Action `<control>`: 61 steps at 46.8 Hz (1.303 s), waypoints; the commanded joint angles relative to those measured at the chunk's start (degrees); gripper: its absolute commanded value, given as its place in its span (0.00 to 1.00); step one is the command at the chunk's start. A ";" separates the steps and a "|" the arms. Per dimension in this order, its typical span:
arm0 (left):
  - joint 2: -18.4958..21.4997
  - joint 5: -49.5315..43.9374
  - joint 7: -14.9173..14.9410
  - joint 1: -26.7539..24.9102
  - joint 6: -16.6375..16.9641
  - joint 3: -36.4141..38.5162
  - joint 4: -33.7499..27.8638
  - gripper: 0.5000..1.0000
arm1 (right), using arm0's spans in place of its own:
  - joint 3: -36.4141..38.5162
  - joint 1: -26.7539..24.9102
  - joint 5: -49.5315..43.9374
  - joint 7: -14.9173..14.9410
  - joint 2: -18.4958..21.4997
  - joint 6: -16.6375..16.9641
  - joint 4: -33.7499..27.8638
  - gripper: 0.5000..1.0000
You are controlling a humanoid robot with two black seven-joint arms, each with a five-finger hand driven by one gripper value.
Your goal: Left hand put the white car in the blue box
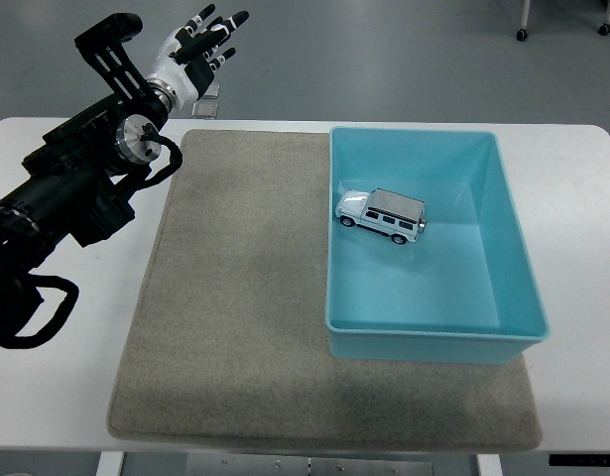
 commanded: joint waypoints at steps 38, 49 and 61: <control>1.14 0.40 -0.25 3.06 -8.54 -2.18 -0.45 1.00 | -0.08 0.00 0.00 0.00 0.00 0.04 0.00 0.87; 2.64 0.40 -0.25 3.33 -8.54 -2.18 -0.36 1.00 | 0.01 0.00 0.00 0.00 0.00 -0.05 0.00 0.87; 2.55 0.40 -0.42 3.06 -8.54 -2.18 -0.45 1.00 | 0.01 0.00 0.00 0.00 0.00 -0.05 0.00 0.87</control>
